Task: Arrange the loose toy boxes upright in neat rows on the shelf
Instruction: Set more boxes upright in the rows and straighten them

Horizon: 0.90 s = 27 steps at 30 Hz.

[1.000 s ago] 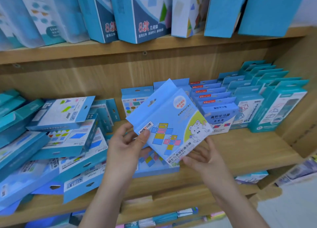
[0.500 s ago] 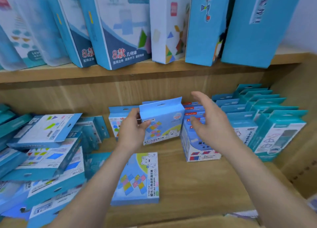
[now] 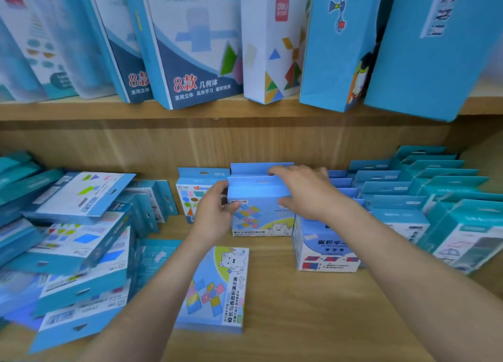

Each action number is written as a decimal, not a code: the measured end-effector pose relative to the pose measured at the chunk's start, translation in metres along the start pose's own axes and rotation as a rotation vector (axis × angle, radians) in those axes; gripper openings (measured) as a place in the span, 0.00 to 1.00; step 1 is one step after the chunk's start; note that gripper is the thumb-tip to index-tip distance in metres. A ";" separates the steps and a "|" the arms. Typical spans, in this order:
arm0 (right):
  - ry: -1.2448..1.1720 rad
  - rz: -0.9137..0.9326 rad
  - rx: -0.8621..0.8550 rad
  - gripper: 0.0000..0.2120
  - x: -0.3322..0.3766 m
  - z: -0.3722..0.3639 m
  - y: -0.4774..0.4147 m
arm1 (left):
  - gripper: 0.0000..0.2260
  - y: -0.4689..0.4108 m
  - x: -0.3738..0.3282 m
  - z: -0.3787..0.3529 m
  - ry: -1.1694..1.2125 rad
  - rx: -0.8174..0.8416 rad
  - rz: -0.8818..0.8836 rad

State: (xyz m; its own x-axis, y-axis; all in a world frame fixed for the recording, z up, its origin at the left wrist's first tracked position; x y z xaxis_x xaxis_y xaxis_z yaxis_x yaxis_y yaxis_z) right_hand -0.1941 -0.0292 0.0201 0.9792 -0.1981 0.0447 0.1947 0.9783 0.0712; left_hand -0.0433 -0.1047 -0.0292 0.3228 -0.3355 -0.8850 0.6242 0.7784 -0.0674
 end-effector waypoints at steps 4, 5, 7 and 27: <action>0.072 0.014 -0.024 0.22 0.005 0.002 -0.005 | 0.16 0.002 0.001 0.006 -0.089 -0.035 -0.012; 0.089 0.012 -0.039 0.21 0.006 0.003 -0.005 | 0.18 0.003 -0.003 0.010 -0.178 -0.062 -0.033; 0.113 -0.001 -0.065 0.20 0.007 0.005 -0.005 | 0.23 0.002 -0.011 0.018 -0.420 -0.110 -0.090; 0.272 -0.075 0.009 0.26 0.002 0.009 -0.014 | 0.24 -0.009 0.004 0.020 -0.677 -0.180 -0.099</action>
State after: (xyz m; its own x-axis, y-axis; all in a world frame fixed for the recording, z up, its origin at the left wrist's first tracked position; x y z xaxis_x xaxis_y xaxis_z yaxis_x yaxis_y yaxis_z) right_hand -0.1955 -0.0436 0.0285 0.9417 -0.2452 -0.2305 0.2680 0.9607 0.0729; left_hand -0.0334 -0.1233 -0.0226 0.6786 -0.6202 -0.3935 0.5650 0.7831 -0.2598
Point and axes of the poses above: each hand's wrist, its own y-axis away from the middle knuckle, its own z-axis out of the back of the hand, x = y × z, the point moved 8 cm from there along -y, towards the middle knuckle, and after that the axes turned 12 degrees about x, right-handed, at the moved point
